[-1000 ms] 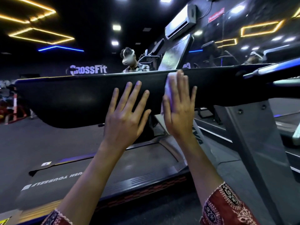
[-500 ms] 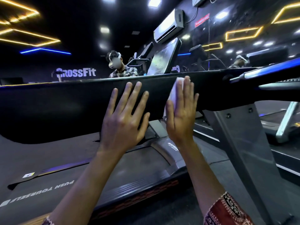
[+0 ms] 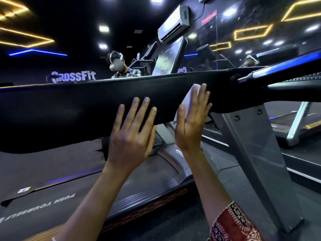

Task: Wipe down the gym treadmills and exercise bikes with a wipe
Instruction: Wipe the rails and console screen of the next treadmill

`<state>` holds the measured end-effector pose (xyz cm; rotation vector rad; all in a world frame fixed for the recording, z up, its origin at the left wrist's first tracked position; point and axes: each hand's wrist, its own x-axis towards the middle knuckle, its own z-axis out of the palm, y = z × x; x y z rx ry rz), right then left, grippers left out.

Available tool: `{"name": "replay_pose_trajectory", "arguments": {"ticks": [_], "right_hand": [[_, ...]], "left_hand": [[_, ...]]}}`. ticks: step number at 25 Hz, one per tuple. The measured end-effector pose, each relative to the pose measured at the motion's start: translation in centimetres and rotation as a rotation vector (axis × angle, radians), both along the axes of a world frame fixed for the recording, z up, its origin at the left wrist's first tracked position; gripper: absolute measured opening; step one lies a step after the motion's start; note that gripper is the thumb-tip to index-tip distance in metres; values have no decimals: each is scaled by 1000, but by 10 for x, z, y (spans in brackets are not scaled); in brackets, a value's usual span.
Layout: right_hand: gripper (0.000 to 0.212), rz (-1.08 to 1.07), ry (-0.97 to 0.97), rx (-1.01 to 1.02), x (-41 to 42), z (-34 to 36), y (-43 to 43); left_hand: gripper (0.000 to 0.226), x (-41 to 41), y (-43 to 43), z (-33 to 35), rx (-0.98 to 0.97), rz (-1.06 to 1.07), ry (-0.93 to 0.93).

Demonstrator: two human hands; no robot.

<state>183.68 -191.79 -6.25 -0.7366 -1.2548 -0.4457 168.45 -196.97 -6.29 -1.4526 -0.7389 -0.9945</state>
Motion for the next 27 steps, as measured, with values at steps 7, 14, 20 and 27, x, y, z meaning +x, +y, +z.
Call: {"name": "replay_pose_trajectory", "arguments": {"ticks": [7, 14, 20, 27], "right_hand": [[56, -25, -87, -9, 28, 17, 10], [55, -88, -200, -26, 53, 30, 18], [56, -110, -135, -66, 74, 23, 26], [54, -75, -44, -65, 79, -7, 34]], "left_hand": [[40, 15, 4, 9, -23, -50, 0], [41, 44, 12, 32, -32, -8, 1], [42, 67, 22, 42, -66, -15, 14], [43, 93, 33, 36, -89, -34, 46]]}}
